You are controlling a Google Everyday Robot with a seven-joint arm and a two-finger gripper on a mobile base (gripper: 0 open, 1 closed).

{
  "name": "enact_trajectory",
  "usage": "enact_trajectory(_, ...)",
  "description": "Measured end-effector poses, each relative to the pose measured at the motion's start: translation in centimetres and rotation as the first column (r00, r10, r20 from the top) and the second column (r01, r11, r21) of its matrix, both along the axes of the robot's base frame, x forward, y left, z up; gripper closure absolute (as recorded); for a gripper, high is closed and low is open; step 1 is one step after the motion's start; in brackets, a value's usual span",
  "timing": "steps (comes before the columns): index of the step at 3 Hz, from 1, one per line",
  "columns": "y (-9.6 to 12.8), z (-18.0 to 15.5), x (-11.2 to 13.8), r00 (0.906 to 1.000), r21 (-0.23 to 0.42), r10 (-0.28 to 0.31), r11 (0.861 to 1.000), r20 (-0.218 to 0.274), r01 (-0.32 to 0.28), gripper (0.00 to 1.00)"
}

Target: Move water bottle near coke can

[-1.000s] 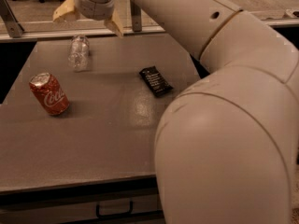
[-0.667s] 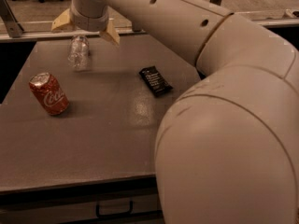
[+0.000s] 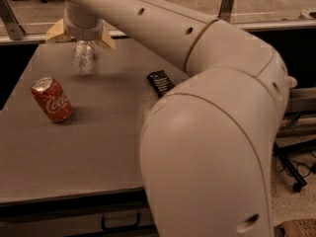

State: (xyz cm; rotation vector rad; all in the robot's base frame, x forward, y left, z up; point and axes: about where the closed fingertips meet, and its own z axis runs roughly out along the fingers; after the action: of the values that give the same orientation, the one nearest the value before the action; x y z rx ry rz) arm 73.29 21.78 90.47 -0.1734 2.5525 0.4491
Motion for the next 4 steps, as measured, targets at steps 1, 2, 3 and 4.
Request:
enact_trajectory(1,2.0,-1.1,0.6,0.9983,-0.032,0.058,0.998,0.011,-0.057,0.00)
enact_trajectory(2,2.9,-3.0,1.6,0.9966,-0.069,0.082,0.994,-0.008,-0.082,0.00)
enact_trajectory(3,2.8,-4.8,2.8,0.9960,-0.103,0.082,0.991,-0.035,-0.085,0.00)
enact_trajectory(4,2.7,-6.0,3.2,0.9947,-0.130,0.087,0.987,-0.056,-0.093,0.18)
